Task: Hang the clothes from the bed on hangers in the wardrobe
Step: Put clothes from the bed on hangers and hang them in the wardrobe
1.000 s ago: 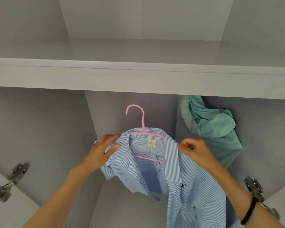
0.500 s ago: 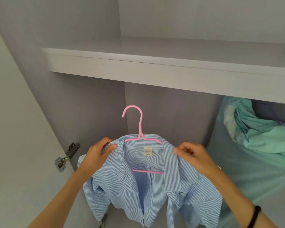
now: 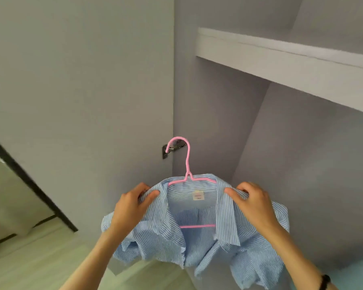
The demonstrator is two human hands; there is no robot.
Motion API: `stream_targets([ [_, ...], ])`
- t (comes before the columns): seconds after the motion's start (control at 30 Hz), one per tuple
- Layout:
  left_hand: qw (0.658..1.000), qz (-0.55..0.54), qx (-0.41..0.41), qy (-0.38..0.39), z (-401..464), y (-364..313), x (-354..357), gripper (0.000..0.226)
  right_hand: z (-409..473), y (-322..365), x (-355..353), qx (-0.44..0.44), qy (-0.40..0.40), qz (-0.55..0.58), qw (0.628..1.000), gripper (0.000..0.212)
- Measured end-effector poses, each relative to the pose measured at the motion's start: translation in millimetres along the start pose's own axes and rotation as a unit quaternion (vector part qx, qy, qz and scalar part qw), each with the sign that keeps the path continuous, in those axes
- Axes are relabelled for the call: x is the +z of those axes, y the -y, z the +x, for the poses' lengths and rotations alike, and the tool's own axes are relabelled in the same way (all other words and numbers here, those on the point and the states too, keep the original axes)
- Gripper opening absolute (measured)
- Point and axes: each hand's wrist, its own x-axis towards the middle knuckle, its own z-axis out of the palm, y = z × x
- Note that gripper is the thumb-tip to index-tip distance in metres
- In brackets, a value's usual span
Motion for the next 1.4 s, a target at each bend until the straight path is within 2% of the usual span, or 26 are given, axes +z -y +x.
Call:
stream_targets([
  [0.17, 0.991, 0.006, -0.096, -0.089, -90, 38, -38, 0.027, -9, 44, 49, -0.072, 0.124, 0.039, 0.989, 0.028],
  [0.27, 0.978, -0.002, -0.136, -0.157, -140, 53, -77, 0.025, -20, 92, 85, -0.129, 0.169, 0.055, 0.976, 0.030],
  [0.5, 0.930, 0.034, -0.251, -0.267, -259, 84, -167, 0.022, -72, 215, 162, -0.261, 0.263, 0.105, 0.923, 0.032],
  [0.6, 0.895, 0.045, -0.312, -0.317, -316, 90, -192, 0.025, -109, 262, 194, -0.308, 0.300, 0.110, 0.896, 0.030],
  [0.77, 0.812, 0.070, -0.407, -0.413, -409, 92, -219, 0.029, -180, 338, 249, -0.398, 0.367, 0.142, 0.829, 0.032],
  [0.97, 0.688, 0.090, -0.511, -0.508, -487, 70, -220, 0.035, -250, 401, 280, -0.482, 0.461, 0.169, 0.726, 0.033],
  [1.13, 0.565, 0.111, -0.564, -0.592, -516, 28, -194, 0.035, -296, 435, 283, -0.534, 0.544, 0.196, 0.617, 0.032],
  [1.27, 0.452, 0.148, -0.585, -0.657, -530, -6, -177, 0.030, -337, 458, 275, -0.579, 0.587, 0.217, 0.523, 0.033],
  [1.4, 0.366, 0.221, -0.590, -0.685, -552, -36, -174, 0.018, -384, 479, 254, -0.594, 0.612, 0.243, 0.462, 0.040],
])
